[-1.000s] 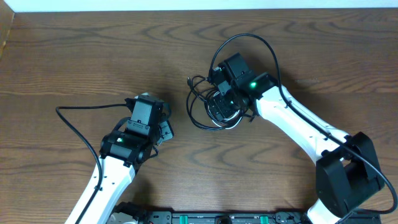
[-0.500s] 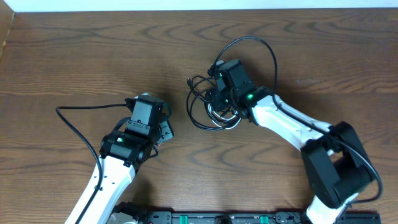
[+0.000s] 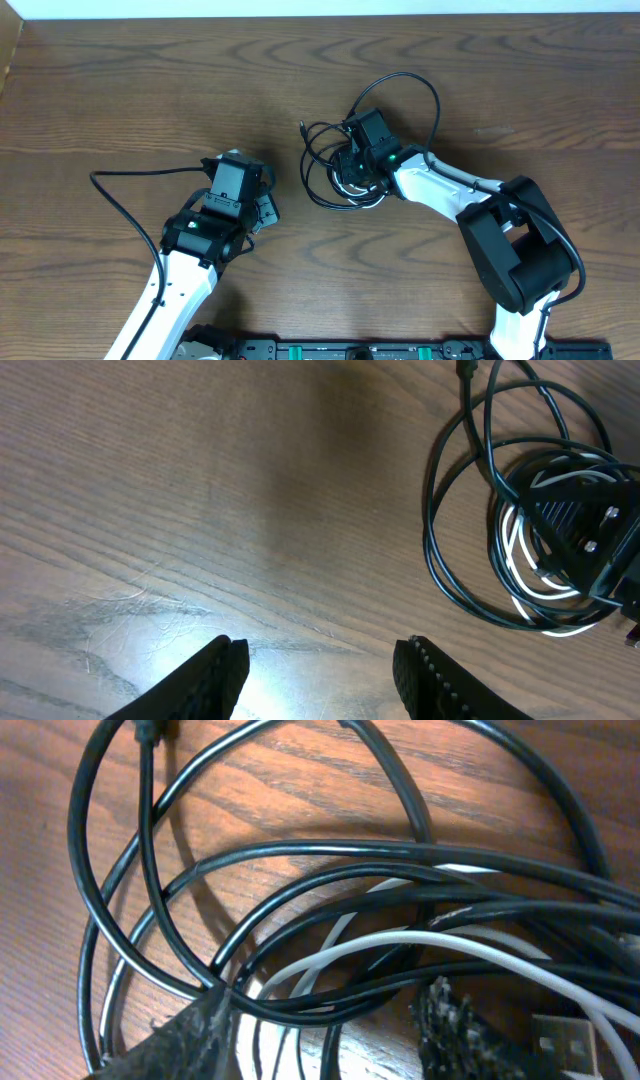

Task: Untangle cables

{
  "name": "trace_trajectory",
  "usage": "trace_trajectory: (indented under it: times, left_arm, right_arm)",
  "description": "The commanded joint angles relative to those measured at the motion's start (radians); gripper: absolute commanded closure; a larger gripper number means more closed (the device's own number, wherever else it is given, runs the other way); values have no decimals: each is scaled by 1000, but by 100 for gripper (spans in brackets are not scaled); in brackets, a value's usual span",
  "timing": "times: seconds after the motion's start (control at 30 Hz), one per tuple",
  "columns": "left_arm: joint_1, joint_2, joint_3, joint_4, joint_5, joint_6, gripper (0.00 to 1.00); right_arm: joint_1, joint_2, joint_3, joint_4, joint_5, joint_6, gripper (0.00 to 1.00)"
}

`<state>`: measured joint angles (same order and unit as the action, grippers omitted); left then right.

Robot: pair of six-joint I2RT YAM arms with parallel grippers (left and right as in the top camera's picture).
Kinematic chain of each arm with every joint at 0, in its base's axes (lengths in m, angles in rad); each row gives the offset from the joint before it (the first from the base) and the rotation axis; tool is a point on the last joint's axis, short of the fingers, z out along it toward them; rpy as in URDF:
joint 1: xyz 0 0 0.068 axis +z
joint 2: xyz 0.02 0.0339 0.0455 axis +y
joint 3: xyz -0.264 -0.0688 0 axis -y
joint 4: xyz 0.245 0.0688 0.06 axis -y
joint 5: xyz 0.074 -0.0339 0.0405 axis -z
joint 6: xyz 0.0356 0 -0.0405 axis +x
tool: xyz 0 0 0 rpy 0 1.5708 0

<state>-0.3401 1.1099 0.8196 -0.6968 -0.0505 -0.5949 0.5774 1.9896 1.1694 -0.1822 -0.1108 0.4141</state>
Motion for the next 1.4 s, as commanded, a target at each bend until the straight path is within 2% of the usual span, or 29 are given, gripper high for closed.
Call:
trace_trajectory:
  times: [0.0,0.1,0.2,0.37,0.4,0.47,0.5,0.57,0.8,0.93,1.1,1.27,1.3,1.33,1.37]
  left_arm:
    - [6,1,3,-3,-1,14,47]
    - [6,1,3,-3,-1,14,47]
    - [6,1,3,-3,2,14,47]
    - [6,1,3,-3,17,14,47]
    - [6,1,3,-3,18,14,47]
    - [6,1,3,-4,17,14,47]
    - [6,1,3,-6,18,14,47]
    - [6,1,3,-9,17,14,47]
    - [6,1,3,-17,17,15,47]
    - [6,1,3,-18,17,18,47]
    - [6,1,3,-20,17,18,47]
    - [6,1,3,-17,17,18,47]
    - [6,1,3,-17,17,18,47]
    - [6,1,3,-17,17,18,47]
    - [6,1,3,-17,17,18,47]
  right_arm:
    - [-2,28,-6,4,32,53,52]
    - [-2,28,-6,10,55,103,61]
    - [-2,29,-6,29,112,237,67]
    - [-2,43,-6,85,165,386,63]
    - [-2,47,-6,93,169,402,65]
    - [-2,53,-6,107,169,429,91]
    - [-2,54,-6,107,168,438,99]
    - [-1,55,-6,109,159,438,99]
    - [-11,21,-5,115,-58,254,99]
    - [-34,-92,-2,65,-162,128,99]
    - [-55,-300,9,-78,-112,-39,99]
    - [-59,-489,9,-237,175,-108,99]
    - [-59,-507,9,-268,225,-108,89]
    - [-59,-516,9,-299,252,-108,74]
    - [-59,-514,8,-347,253,-86,24]
